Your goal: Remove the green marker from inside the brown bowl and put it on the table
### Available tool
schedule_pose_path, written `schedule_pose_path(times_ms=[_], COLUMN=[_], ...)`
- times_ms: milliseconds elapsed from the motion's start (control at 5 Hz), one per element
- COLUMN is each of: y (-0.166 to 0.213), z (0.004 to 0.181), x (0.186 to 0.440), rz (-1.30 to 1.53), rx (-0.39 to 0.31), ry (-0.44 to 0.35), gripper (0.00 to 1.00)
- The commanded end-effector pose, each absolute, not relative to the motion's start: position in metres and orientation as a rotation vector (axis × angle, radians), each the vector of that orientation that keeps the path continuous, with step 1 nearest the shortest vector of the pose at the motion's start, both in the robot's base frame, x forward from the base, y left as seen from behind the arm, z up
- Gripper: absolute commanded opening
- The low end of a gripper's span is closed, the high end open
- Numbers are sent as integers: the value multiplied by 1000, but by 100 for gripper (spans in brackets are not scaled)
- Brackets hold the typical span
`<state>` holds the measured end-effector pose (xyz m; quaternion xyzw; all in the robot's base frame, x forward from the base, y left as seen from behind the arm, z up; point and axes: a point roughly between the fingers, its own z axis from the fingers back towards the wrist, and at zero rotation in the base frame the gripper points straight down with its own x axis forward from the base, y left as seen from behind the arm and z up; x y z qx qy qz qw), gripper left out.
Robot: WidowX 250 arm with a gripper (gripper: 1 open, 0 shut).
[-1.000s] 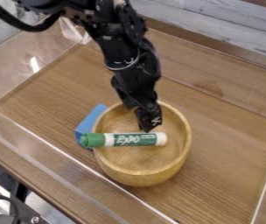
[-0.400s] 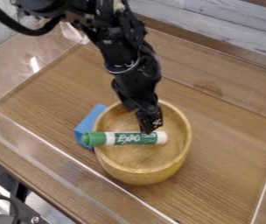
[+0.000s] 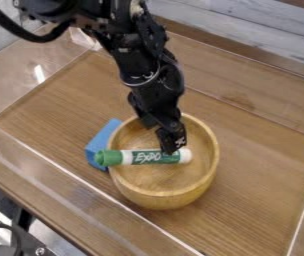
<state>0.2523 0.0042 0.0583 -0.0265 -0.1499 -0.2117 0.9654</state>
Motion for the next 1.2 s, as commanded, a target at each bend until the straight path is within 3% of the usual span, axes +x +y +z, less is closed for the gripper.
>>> schedule_pose_path(times_ms=[0, 600, 800, 1000], y=[4, -2, -3, -5], z=[65, 43, 38, 40], x=[257, 257, 258, 258], rz=[-430, -442, -447, -452], rx=[-44, -52, -48, -44], ry=[-333, -300, -294, -290], gripper=[100, 100, 0, 0])
